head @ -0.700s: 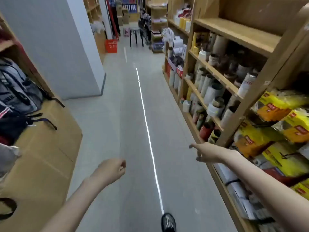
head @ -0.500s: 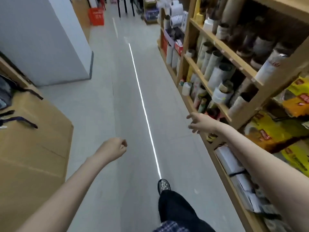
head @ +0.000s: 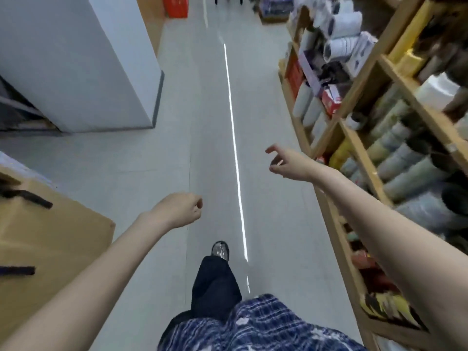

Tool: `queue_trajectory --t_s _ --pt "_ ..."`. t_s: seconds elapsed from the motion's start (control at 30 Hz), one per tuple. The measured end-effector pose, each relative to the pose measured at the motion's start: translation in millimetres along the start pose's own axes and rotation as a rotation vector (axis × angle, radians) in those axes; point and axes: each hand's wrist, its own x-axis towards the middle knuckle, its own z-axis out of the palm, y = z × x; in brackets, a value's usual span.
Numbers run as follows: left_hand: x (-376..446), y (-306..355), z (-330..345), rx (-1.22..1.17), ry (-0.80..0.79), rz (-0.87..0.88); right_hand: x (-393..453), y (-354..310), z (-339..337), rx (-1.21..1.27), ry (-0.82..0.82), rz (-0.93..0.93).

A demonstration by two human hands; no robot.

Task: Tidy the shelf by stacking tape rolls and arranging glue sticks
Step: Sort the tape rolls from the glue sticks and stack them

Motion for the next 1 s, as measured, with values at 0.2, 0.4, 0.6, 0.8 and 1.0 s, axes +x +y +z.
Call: queue_trajectory --t_s 0.2,0.4,0.6,0.8,1.0 --pt "171 -69 -147 -0.066 0.139 -0.010 171 -29 -151 0.029 0.280 0.028" --pt "357 -109 -260 0.064 0.109 0.055 367 -41 -262 0.365 0.500 0.038" --pt "566 -165 -388 0.072 0.197 0.023 600 -45 -340 0.371 0.279 -0.010" --pt "721 -213 -521 -0.191 0.345 0.001 788 -75 -439 0.208 0.189 -0.087" --pt "940 -286 -633 -0.165 0.372 -0.011 1000 -65 -538 0.195 0.202 -0.042"
